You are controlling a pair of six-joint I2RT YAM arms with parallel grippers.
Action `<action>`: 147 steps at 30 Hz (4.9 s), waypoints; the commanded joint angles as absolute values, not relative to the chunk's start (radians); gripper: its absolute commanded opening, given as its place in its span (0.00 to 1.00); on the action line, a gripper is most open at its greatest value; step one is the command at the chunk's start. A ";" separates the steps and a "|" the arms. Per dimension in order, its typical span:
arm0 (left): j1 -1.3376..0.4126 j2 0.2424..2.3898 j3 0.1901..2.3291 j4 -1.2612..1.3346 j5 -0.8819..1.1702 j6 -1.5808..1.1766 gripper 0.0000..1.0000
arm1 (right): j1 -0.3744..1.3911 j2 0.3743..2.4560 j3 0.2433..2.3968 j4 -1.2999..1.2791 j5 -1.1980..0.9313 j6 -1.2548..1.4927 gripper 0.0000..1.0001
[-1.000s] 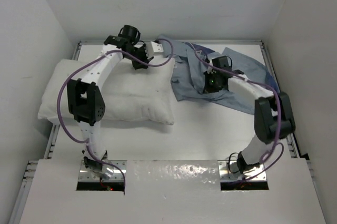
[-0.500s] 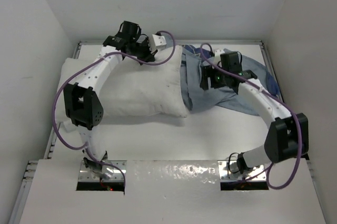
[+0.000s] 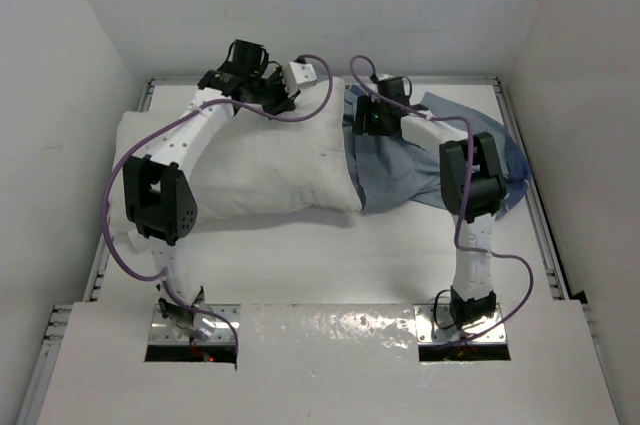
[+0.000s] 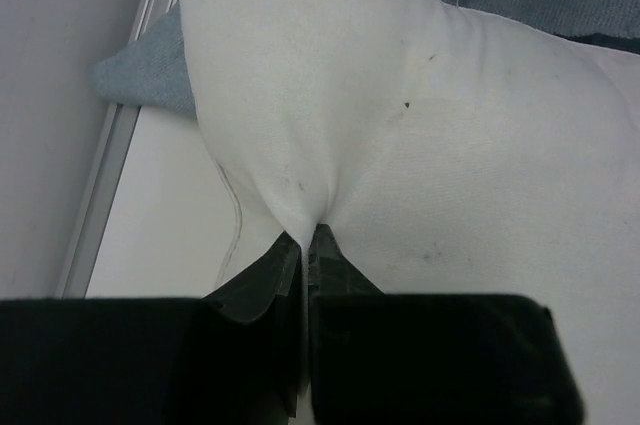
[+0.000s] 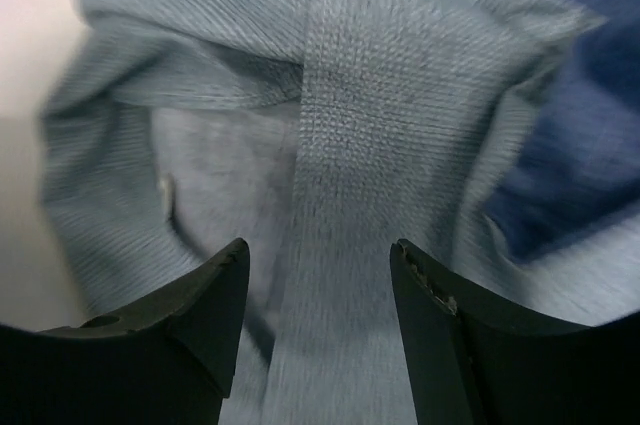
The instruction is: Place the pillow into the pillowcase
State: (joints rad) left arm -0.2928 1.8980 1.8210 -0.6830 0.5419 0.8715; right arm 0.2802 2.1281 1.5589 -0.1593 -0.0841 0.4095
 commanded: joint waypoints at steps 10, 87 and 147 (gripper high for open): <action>-0.287 1.875 1.829 -0.630 0.543 0.859 0.00 | 0.351 2.281 1.678 -0.163 0.225 0.482 0.11; -0.506 2.005 2.048 -1.034 0.490 1.132 0.69 | 0.388 1.414 0.919 -0.149 0.256 0.653 0.80; -0.531 2.034 1.957 -0.659 0.391 0.823 0.62 | 0.279 1.314 0.977 -0.140 -0.049 0.449 0.21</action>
State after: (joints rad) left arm -0.5369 2.0594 1.8614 -0.5331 0.3107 0.7616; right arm 0.2775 1.2526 0.9039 -0.2481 -0.1719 0.3882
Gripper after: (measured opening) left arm 0.557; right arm 0.147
